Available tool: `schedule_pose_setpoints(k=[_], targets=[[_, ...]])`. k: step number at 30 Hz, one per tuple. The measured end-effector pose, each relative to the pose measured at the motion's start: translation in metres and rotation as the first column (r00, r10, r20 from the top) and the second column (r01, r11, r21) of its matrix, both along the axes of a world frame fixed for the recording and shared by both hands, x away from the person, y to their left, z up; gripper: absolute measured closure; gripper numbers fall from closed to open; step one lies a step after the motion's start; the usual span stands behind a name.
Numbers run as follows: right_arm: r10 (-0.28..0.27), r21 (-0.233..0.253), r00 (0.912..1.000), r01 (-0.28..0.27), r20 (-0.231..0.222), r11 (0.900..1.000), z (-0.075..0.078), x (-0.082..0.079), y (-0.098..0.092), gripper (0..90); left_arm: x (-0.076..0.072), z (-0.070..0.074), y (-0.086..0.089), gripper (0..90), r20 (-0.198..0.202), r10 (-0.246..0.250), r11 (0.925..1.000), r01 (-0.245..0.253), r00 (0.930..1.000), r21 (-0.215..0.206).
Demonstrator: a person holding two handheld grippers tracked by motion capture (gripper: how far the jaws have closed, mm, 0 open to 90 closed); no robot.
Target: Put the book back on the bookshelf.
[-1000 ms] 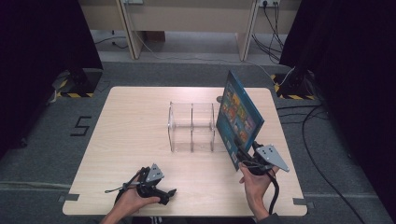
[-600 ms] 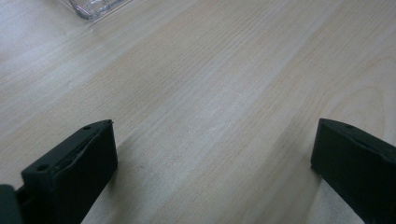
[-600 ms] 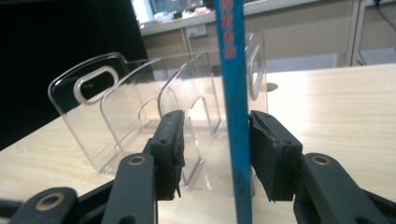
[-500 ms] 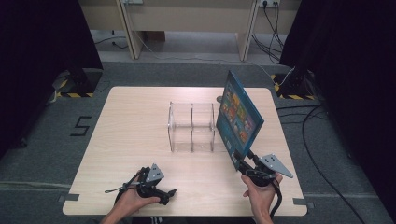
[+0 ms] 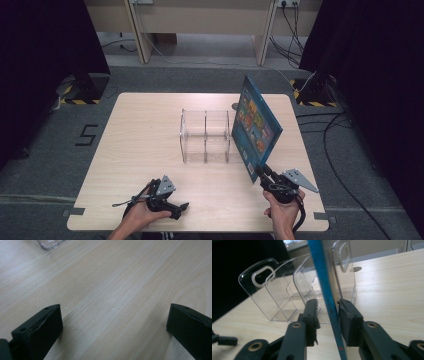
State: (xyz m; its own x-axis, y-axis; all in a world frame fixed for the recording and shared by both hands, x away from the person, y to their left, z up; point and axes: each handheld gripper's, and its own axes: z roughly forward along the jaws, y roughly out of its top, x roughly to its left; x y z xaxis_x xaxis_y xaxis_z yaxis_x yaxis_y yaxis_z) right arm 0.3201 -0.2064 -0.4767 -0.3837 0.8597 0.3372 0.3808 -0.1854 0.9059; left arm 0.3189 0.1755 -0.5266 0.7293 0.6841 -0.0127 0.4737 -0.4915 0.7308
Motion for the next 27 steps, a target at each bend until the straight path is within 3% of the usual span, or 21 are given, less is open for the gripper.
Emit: schedule_pose_setpoints(k=[3,5,7,9,13,16,20,27], targets=[[0.0,0.043,1.0,0.0,-0.005,0.999,0.0,-0.001,-0.001,75.7,0.0,0.0,0.0,0.0,0.0,0.0,1.0,0.0,1.0,0.0],[-0.007,0.083,0.9998,0.008,-0.017,0.997,-0.001,-0.002,0.0,75.5,0.0,0.0,0.0,0.0,0.0,0.0,1.0,0.0,1.0,0.0],[-0.01,0.091,0.9997,0.012,-0.021,0.996,-0.001,-0.003,0.001,75.2,0.0,0.0,0.0,0.0,0.0,0.0,1.0,0.0,1.0,0.0],[-0.01,0.142,0.9993,0.015,-0.037,0.99,-0.002,-0.003,0.002,74.2,0.0,0.0,0.0,0.0,0.001,0.0,1.0,0.0,1.0,0.001],[0.009,0.176,0.9985,0.001,-0.053,0.984,-0.003,-0.003,0.006,73.6,0.0,0.0,0.0,0.0,0.0,0.0,1.0,0.0,1.0,0.0],[0.017,0.128,0.9992,-0.013,-0.035,0.992,-0.001,-0.004,0.01,74.6,0.0,0.0,0.0,0.0,0.0,0.0,1.0,0.0,1.0,0.0],[0.018,0.112,0.9995,-0.015,-0.026,0.994,0.0,-0.005,0.011,73.1,0.0,0.0,0.0,0.0,0.0,0.0,1.0,0.0,1.0,0.0],[0.016,0.09,0.9994,-0.014,-0.031,0.996,0.0,-0.005,0.009,59.4,0.0,0.0,0.0,0.0,0.0,-0.001,1.0,0.001,1.0,-0.001]])
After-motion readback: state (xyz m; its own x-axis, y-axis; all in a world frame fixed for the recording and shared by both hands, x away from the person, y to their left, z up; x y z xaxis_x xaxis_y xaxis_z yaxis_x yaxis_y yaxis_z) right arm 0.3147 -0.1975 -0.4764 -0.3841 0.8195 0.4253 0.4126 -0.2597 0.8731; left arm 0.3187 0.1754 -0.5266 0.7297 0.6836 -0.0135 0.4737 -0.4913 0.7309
